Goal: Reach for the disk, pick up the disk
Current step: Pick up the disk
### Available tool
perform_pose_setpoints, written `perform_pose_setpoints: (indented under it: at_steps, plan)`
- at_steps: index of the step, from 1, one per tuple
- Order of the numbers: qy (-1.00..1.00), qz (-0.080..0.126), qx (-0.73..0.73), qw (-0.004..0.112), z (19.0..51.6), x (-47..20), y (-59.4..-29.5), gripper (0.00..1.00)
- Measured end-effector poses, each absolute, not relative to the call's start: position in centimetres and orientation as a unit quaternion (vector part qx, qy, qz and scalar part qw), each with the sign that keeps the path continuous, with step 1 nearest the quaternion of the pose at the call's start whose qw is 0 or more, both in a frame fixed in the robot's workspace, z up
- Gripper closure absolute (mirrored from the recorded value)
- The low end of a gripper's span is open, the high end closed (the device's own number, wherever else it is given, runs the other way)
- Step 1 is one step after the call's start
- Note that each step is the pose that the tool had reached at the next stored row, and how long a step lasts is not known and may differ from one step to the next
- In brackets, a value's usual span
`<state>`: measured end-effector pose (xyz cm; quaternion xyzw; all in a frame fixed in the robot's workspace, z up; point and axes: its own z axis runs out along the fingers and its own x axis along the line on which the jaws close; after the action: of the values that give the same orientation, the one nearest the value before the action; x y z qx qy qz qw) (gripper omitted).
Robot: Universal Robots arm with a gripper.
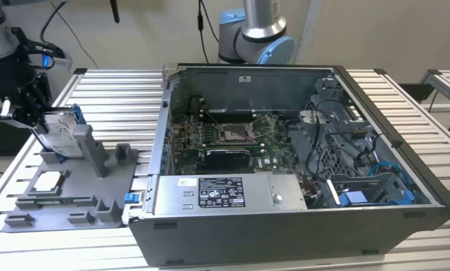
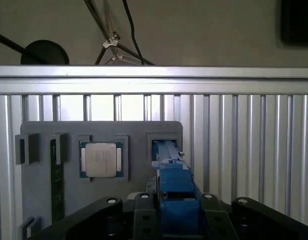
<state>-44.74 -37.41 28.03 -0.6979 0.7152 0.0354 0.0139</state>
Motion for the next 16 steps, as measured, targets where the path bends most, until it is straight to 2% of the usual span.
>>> perform_pose_setpoints:
  at_steps: [16]
  plan:
    - [0.715,0.035,-0.698,0.014,32.3,-44.7,-37.4,1.00]
